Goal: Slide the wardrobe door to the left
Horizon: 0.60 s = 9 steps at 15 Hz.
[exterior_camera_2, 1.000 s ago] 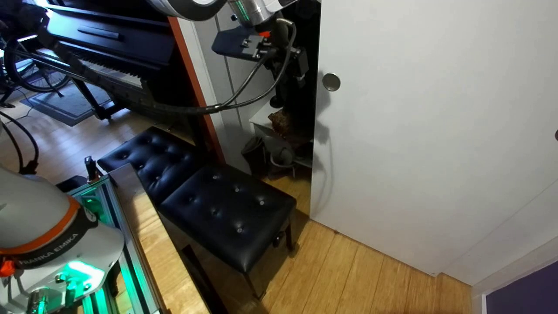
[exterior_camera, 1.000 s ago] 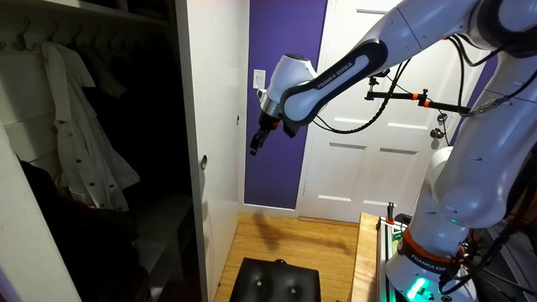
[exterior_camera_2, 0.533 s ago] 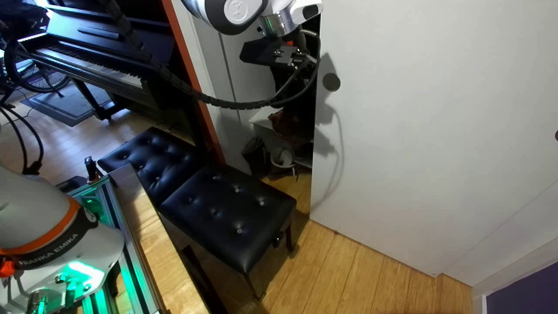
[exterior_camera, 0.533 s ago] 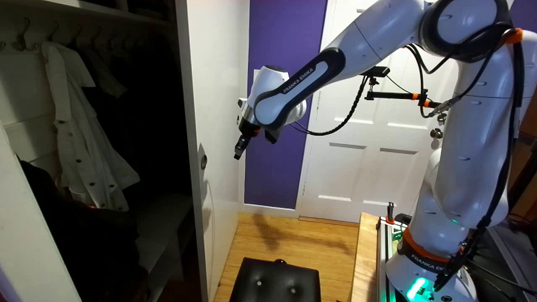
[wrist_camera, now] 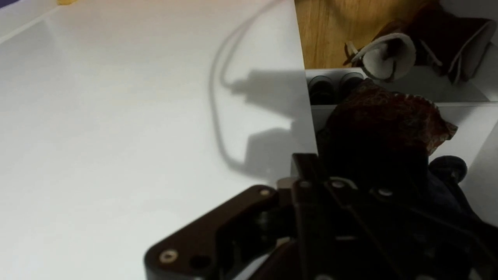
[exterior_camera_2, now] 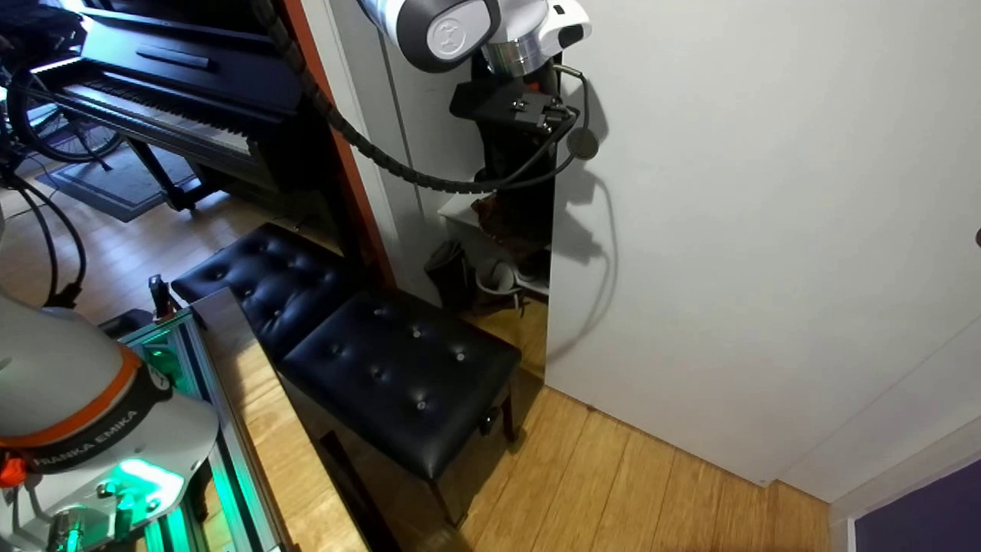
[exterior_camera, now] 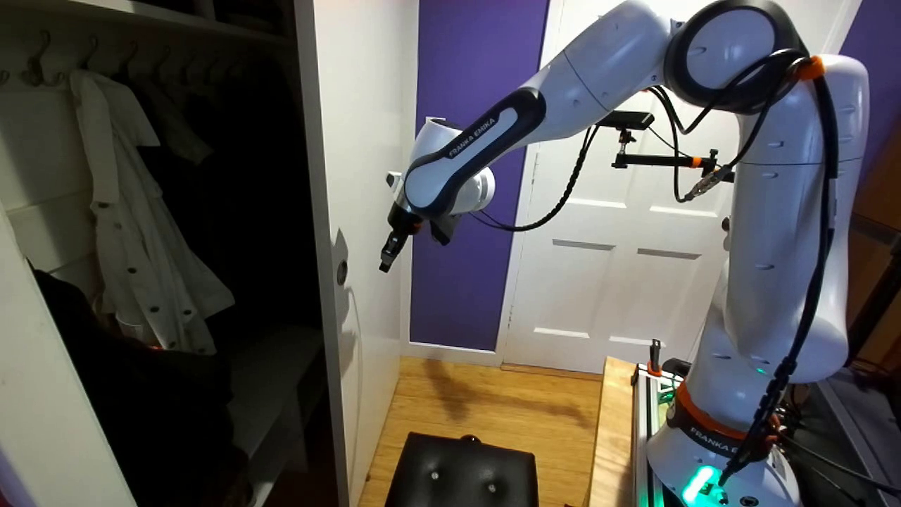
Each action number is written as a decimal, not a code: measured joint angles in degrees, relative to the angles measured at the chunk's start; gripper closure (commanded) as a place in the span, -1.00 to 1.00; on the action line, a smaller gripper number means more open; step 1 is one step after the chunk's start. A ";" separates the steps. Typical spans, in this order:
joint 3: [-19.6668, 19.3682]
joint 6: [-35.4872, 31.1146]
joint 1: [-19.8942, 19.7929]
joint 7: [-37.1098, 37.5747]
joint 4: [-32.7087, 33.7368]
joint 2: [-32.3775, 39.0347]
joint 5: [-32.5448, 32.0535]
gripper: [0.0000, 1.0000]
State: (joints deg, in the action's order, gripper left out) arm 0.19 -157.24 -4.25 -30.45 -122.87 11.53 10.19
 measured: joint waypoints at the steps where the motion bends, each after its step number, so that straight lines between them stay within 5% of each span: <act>1: 0.02 0.00 0.00 0.00 0.00 0.00 0.01 1.00; 9: 3.48 -1.35 -2.50 -2.14 3.31 3.20 2.95 1.00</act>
State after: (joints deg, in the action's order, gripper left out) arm 3.67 -158.59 -6.75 -32.59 -119.56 14.74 13.14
